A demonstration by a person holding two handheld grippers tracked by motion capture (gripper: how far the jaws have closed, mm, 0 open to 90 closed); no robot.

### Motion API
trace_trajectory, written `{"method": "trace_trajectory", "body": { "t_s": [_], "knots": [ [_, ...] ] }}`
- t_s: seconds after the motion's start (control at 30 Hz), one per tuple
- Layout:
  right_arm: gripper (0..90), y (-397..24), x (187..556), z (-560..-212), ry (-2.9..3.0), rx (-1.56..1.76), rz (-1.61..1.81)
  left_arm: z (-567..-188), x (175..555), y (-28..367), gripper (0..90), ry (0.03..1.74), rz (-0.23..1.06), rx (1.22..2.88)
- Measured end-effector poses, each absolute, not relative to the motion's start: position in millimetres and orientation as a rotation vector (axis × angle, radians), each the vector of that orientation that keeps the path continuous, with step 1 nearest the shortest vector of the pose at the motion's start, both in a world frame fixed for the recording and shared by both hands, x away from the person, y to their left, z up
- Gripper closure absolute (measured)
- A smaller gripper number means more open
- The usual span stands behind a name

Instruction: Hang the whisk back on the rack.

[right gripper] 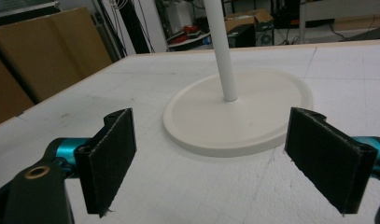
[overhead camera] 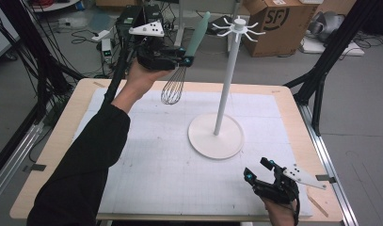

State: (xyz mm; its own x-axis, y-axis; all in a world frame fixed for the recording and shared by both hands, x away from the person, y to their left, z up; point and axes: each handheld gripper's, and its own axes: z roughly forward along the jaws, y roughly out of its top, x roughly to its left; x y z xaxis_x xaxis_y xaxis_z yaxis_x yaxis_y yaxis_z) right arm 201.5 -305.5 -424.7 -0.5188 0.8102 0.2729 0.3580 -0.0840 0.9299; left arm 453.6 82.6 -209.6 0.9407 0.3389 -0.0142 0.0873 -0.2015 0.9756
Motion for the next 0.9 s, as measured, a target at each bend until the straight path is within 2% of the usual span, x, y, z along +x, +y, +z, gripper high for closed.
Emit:
{"method": "trace_trajectory", "body": {
  "t_s": [0.9],
  "knots": [
    [15.4,-308.7,201.1,-425.3,1.803,1.27,1.634,-215.1,445.1,57.4,69.2,0.278,0.281,1.825]
  ]
}}
